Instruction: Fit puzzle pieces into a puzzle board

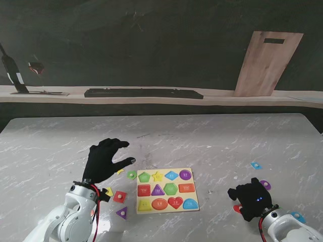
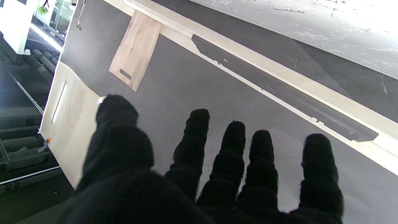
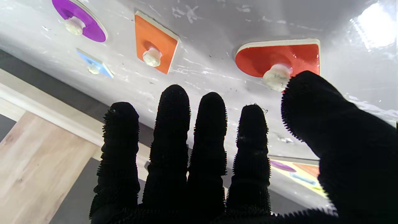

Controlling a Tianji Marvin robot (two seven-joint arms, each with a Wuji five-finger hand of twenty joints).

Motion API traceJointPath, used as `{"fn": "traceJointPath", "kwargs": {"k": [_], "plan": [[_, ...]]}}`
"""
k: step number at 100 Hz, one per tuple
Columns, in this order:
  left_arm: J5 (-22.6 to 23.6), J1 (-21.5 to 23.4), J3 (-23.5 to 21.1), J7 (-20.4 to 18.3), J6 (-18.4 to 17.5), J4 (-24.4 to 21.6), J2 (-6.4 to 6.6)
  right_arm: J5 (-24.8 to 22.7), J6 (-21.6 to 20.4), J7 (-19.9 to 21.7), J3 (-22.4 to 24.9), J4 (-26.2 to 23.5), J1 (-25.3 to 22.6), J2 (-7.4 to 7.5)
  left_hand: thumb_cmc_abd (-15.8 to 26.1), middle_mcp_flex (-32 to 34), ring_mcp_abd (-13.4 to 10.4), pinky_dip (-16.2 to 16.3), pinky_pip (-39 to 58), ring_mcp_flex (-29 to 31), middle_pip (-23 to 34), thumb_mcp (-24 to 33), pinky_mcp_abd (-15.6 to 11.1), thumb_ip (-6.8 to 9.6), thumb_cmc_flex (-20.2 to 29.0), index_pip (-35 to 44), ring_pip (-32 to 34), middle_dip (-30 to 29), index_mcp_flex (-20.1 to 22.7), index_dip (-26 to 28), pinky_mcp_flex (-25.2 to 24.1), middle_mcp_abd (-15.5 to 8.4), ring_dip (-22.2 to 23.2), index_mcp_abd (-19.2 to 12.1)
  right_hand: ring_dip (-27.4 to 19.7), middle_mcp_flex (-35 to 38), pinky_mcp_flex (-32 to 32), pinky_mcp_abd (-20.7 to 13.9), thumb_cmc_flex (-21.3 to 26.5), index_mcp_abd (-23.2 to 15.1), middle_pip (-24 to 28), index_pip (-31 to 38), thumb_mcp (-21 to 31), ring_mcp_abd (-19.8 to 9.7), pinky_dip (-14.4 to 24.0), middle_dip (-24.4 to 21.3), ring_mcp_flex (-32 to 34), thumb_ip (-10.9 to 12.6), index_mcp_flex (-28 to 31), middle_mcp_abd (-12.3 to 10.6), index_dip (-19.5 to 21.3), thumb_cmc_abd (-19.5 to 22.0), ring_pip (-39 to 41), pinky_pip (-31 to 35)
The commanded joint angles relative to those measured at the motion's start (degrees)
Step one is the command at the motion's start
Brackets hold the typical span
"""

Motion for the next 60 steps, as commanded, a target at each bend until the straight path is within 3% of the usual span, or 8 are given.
{"fn": "traceJointPath", "kwargs": {"k": [1, 26, 60], "plan": [[-0.27, 0.06, 0.05, -0.04, 0.17, -0.08, -0.15, 0.26, -0.25, -0.38, 0.43, -0.77, -0.76, -0.21, 2.08, 0.33, 1.04, -0.15, 0.77, 0.70, -1.08, -0.58, -9.24, 1.56, 0.99, -0.71, -0.65, 0.05, 0.84, 0.31, -0.33, 0.60, 0.23, -0.33, 0.18, -2.31, -1.11, -0.17, -2.58, 0.72, 0.41, 0.28, -0.25, -0.33, 0.84, 0.83, -1.44, 1.03, -0.47, -0.36, 0.94, 1.52, -0.43, -0.38], [-0.33, -0.03, 0.12, 0.21, 0.30, 0.04, -0.22, 2.82, 0.53, -0.04, 2.31, -1.34, -1.90, -0.90, 1.99, 0.35, 1.16, -0.16, 0.76, 0.67, -1.05, -0.61, -9.28, 1.56, 1.04, -0.82, -0.64, 0.04, 0.71, 0.26, -0.35, 0.66, 0.22, -0.15, 0.60, -5.49, -2.35, -0.33, -3.01, -2.21, 0.57, 0.06, -2.10, 0.18, 1.46, 1.49, -4.33, 1.85, 1.01, 1.17, 1.55, 4.11, -0.10, -0.43], [-0.37, -0.10, 0.22, 0.80, 0.45, 0.16, -0.32, 3.53, 0.13, 0.83, 3.17, -1.46, -2.89, -1.03, 2.01, 0.36, 1.32, -0.17, 0.73, 0.67, -1.04, -0.61, -9.21, 1.58, 1.00, -1.29, -0.60, 0.05, -0.08, 0.04, -0.37, 0.71, 0.24, -0.04, 0.37, -4.39, -1.53, -0.65, -0.54, -0.34, 0.40, -0.16, 0.35, -0.69, 1.81, 1.48, -3.34, 1.72, 2.04, -0.58, 1.70, -0.05, -0.36, -0.57]]}}
